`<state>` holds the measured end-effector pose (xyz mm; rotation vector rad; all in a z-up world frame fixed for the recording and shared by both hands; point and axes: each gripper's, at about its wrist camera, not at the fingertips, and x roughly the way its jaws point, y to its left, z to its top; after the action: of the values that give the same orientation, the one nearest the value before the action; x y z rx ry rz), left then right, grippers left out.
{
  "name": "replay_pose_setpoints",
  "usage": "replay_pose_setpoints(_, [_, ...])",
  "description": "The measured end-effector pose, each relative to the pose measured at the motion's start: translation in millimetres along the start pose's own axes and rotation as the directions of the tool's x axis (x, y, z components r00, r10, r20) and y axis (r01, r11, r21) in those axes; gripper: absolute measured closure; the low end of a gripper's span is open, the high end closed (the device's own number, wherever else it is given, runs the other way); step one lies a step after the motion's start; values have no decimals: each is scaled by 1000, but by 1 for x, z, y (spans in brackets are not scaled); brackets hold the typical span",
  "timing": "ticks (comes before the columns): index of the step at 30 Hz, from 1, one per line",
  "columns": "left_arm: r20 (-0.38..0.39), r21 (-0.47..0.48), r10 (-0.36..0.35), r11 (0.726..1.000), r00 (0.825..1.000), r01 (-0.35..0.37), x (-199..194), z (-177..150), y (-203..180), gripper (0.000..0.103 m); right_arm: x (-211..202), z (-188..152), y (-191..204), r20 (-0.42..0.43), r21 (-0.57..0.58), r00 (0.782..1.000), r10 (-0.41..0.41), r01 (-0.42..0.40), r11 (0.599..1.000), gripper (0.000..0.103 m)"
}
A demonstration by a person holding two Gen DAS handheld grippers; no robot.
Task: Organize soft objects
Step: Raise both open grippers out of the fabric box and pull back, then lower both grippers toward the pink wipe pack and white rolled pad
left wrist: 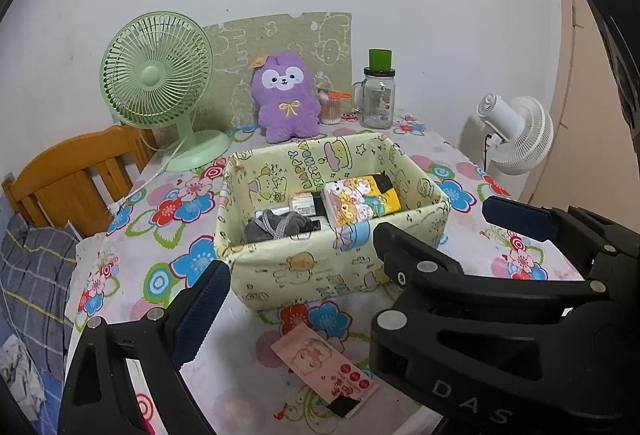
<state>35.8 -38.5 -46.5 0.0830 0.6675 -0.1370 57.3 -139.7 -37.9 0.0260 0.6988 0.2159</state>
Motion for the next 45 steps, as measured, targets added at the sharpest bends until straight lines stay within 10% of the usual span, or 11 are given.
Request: replay_pose_setpoints(45, [-22,-15,-39,999,999,38,-11,-68,-31,12,-17,-78,-20,-13,32,1000,-16,16,999,16])
